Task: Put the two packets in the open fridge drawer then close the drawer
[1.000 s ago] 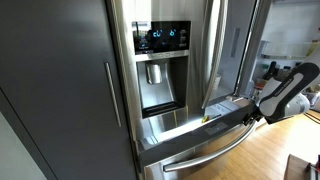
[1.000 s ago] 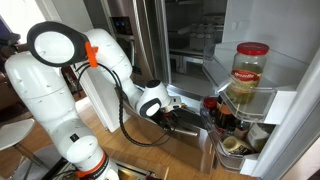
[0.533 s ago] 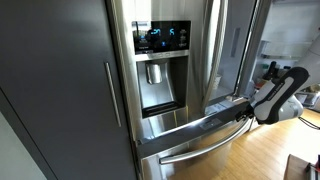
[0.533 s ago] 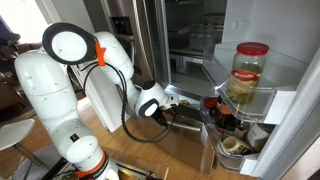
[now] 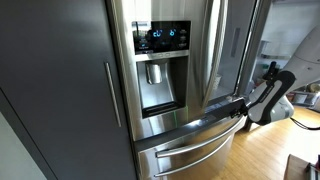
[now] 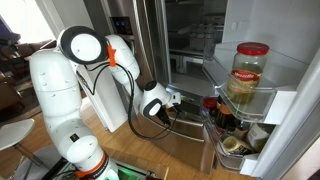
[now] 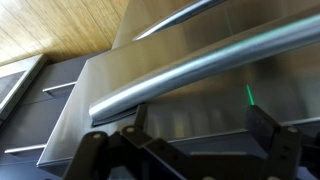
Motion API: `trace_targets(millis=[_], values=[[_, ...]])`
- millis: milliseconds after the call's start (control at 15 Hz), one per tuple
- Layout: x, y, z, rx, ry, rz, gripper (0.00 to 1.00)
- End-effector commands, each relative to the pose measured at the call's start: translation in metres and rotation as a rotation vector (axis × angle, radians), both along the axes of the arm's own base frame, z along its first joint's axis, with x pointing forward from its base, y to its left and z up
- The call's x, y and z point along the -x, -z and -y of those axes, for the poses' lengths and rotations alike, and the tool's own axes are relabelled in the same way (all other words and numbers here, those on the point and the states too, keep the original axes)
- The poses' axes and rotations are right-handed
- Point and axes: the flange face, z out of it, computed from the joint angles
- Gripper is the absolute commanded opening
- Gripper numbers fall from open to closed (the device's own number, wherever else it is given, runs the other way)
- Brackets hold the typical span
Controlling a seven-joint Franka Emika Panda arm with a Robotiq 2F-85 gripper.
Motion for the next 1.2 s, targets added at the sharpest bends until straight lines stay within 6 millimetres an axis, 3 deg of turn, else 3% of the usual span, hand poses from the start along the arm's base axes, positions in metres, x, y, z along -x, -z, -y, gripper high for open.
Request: trace_targets(millis=[0, 533, 867, 1133], values=[[-0.015, 0.007, 0.008, 0.02, 0.014, 0.027, 1.0], [-0.026, -0.023, -0.03, -0.001, -0.071, 0.018, 1.0], [-0.002, -0.048, -0.046, -0.063, -0.114, -0.048, 1.0], [0.02, -0.079, -0.041, -0.104, -0.139, -0.076, 1.0]])
